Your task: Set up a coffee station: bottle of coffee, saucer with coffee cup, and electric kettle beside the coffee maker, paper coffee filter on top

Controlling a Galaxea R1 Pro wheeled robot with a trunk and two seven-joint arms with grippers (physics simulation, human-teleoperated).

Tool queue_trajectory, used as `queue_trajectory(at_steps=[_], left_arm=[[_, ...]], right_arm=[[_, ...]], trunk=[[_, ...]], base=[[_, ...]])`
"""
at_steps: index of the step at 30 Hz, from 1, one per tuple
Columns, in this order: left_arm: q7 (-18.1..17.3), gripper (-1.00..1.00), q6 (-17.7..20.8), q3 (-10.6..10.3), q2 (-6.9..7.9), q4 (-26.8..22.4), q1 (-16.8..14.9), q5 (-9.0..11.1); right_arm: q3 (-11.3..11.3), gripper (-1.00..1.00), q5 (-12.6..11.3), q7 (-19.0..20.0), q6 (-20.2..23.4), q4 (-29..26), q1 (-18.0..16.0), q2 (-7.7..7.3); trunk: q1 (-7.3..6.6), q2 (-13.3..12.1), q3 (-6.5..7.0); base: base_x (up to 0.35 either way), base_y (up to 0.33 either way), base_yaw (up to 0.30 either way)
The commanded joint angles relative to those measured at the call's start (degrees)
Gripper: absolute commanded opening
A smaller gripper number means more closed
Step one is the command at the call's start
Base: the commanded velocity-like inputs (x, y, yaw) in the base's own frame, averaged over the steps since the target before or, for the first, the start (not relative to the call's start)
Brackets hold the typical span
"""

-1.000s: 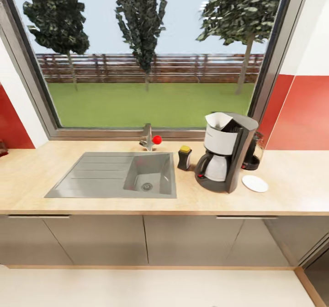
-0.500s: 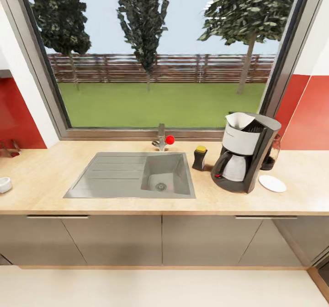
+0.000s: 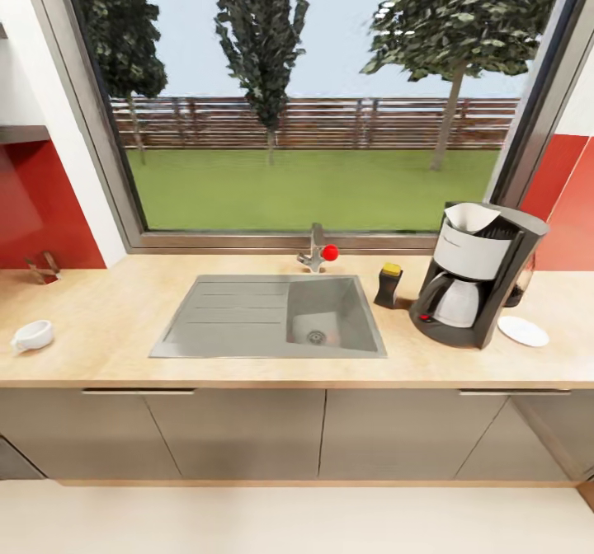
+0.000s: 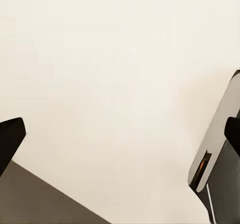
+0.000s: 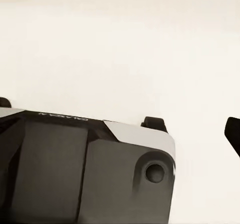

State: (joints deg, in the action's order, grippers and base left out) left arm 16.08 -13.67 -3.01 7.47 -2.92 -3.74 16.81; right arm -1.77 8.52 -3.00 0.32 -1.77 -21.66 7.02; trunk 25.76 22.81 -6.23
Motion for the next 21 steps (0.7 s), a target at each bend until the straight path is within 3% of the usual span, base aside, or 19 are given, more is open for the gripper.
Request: queue_trajectory(at_steps=[1, 7, 21], left_arm=[[0.1, 1.0, -0.1, -0.3, 0.0, 0.0, 0.0, 0.4], [0.0, 1.0, -0.2, -0.2, -0.17, 0.0, 0.0, 0.4], [-0.1, 1.0, -0.2, -0.2, -0.34, 0.0, 0.0, 0.5]], right_arm=[[-0.3, 1.0, 0.5, -0.3, 0.0, 0.0, 0.0, -0.03], [-0.3, 1.0, 0.4, -0.3, 0.0, 0.0, 0.0, -0.28], [-0.3, 1.0, 0.4, -0.3, 0.0, 0.1, 0.0, -0.4]], trunk=[[0.03, 0.1, -0.12], [0.03, 0.1, -0.22], [0.03, 0.1, -0.68]], base=[[0.0, 0.304, 0.0], [0.0, 0.304, 0.111], [0.0, 0.304, 0.258]])
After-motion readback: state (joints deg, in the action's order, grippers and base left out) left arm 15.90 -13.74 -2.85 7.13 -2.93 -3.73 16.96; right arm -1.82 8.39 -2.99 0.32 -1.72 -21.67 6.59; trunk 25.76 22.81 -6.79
